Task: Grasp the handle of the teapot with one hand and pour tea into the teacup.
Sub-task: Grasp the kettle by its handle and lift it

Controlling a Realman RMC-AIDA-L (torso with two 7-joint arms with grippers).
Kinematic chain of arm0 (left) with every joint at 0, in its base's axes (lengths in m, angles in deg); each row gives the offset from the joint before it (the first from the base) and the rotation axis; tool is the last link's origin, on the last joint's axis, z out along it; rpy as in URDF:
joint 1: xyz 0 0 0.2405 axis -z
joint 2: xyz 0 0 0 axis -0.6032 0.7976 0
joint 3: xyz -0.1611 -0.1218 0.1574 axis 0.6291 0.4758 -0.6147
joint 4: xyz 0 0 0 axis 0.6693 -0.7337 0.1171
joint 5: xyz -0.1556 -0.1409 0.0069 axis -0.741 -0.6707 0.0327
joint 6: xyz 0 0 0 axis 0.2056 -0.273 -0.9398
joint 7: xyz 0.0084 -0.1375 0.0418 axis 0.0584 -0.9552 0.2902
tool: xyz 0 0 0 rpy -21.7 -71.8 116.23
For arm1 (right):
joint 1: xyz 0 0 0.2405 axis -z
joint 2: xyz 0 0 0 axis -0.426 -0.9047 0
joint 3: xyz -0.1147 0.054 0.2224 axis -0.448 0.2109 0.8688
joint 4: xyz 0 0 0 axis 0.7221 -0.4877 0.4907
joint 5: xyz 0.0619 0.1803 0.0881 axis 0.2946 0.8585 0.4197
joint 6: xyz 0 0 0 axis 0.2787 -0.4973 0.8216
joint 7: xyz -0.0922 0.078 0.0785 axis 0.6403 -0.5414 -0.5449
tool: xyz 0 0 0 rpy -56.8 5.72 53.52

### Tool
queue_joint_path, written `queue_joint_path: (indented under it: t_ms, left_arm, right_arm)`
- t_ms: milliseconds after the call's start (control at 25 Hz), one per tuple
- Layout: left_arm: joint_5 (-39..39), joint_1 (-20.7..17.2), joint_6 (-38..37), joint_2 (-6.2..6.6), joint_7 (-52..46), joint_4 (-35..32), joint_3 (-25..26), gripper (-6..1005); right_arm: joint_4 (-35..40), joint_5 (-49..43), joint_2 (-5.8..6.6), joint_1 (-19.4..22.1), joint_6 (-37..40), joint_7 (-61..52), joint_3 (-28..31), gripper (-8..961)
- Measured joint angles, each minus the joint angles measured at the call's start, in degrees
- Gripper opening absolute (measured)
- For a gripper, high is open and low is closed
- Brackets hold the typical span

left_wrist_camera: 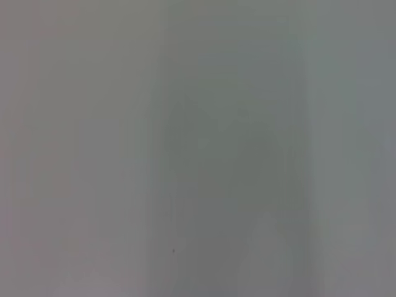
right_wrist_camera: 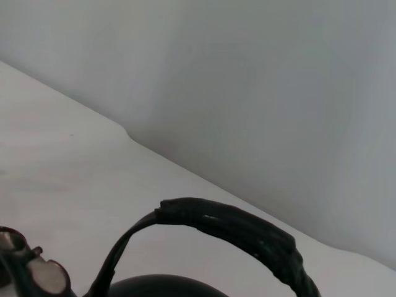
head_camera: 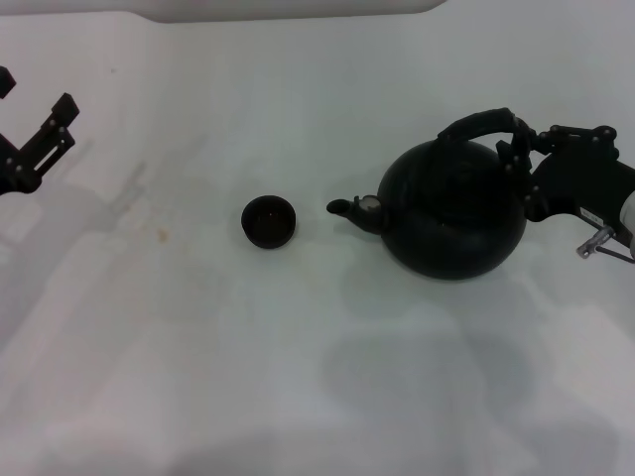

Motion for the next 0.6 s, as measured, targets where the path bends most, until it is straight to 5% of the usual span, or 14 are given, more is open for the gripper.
queue_joint_path:
  t_ms: [600]
  left_arm:
    - [-0.17,-0.20,0.09,-0.13,0.02,0.00,0.02,774]
  right_arm:
    - [-0.13,-0.07,-0.10,0.23,1.62,3.54,-0.51,137]
